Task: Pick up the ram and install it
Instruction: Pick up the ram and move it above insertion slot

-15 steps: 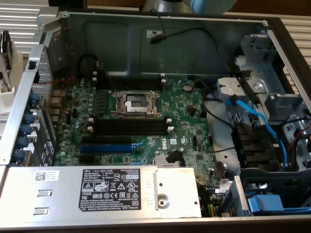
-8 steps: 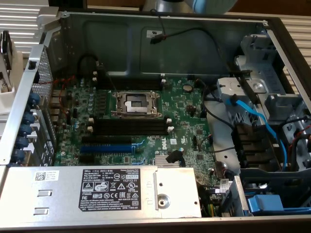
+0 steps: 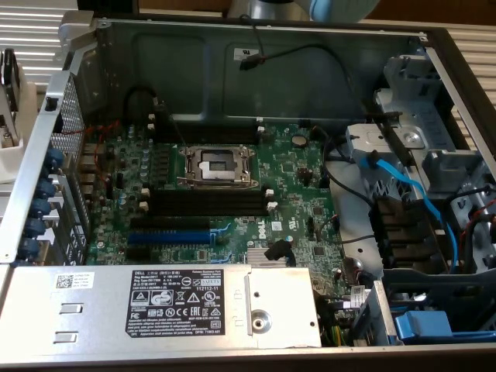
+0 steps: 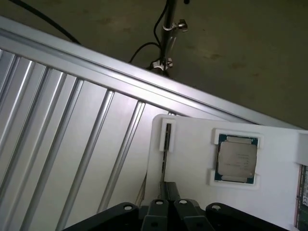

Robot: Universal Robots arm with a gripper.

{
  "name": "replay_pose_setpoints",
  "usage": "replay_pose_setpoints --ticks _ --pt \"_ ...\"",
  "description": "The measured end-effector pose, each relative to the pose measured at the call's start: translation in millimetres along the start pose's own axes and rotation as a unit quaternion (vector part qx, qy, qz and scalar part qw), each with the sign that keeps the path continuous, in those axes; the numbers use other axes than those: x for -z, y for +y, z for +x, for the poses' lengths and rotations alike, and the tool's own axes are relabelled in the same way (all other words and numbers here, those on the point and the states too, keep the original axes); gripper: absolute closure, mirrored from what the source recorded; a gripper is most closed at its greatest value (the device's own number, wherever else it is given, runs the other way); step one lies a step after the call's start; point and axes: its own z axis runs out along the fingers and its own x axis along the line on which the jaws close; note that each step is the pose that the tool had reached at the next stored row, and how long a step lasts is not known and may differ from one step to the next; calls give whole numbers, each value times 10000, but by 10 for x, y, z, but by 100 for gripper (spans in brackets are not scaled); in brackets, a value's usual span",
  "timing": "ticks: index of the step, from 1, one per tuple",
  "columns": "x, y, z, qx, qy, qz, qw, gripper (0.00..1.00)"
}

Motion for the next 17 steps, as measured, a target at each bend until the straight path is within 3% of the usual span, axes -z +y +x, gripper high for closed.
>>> replay_pose_setpoints --ticks 7,17 --pt "-127 -8 4 0 0 -1 10000 90" --pt "-135 -9 5 0 1 -1 10000 89"
